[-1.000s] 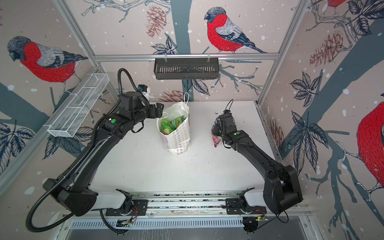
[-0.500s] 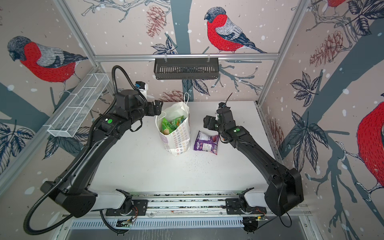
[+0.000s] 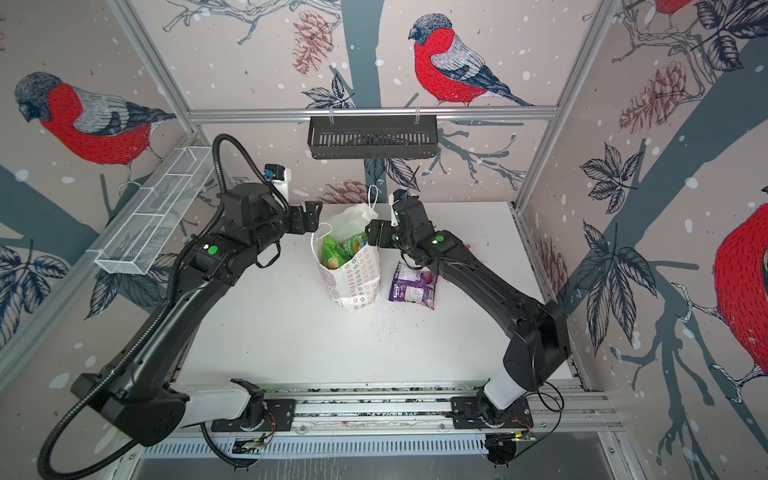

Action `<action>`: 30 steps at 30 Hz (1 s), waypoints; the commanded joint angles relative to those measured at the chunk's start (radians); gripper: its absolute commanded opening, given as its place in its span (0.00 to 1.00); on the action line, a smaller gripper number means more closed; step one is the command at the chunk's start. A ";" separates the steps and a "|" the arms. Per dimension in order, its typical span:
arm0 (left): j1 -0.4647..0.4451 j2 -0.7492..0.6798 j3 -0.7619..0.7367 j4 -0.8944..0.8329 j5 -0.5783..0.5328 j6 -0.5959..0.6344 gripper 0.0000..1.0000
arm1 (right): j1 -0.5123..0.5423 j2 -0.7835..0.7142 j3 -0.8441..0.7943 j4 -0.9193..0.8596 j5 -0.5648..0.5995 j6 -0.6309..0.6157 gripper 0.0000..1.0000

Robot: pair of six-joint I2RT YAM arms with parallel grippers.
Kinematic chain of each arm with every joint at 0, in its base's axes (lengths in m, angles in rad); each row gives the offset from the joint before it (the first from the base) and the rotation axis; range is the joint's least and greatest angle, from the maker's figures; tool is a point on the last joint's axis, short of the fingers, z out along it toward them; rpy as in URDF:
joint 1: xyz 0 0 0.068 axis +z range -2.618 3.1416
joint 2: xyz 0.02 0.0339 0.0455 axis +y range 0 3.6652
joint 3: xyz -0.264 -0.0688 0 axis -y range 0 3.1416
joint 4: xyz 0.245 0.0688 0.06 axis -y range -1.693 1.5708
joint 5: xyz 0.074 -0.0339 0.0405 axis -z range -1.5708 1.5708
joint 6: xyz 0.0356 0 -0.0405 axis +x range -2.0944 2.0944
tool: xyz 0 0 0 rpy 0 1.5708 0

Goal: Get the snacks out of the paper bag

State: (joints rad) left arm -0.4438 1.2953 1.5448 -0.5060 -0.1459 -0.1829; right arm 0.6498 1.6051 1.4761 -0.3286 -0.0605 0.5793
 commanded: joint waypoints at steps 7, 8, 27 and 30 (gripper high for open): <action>0.001 -0.024 -0.047 0.057 -0.038 0.039 0.92 | 0.030 0.089 0.076 -0.130 0.153 0.013 0.78; 0.001 -0.025 -0.050 0.059 -0.038 0.041 0.92 | 0.030 0.093 0.076 -0.126 0.150 0.013 0.76; 0.001 -0.042 -0.097 0.069 -0.084 0.051 0.92 | 0.016 0.239 0.259 -0.154 0.169 -0.088 0.00; 0.001 -0.041 -0.096 0.072 -0.086 0.051 0.92 | 0.011 0.231 0.256 -0.080 0.259 -0.181 0.00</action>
State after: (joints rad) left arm -0.4438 1.2587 1.4475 -0.4759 -0.2138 -0.1444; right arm 0.6655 1.8420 1.7218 -0.4988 0.0860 0.4953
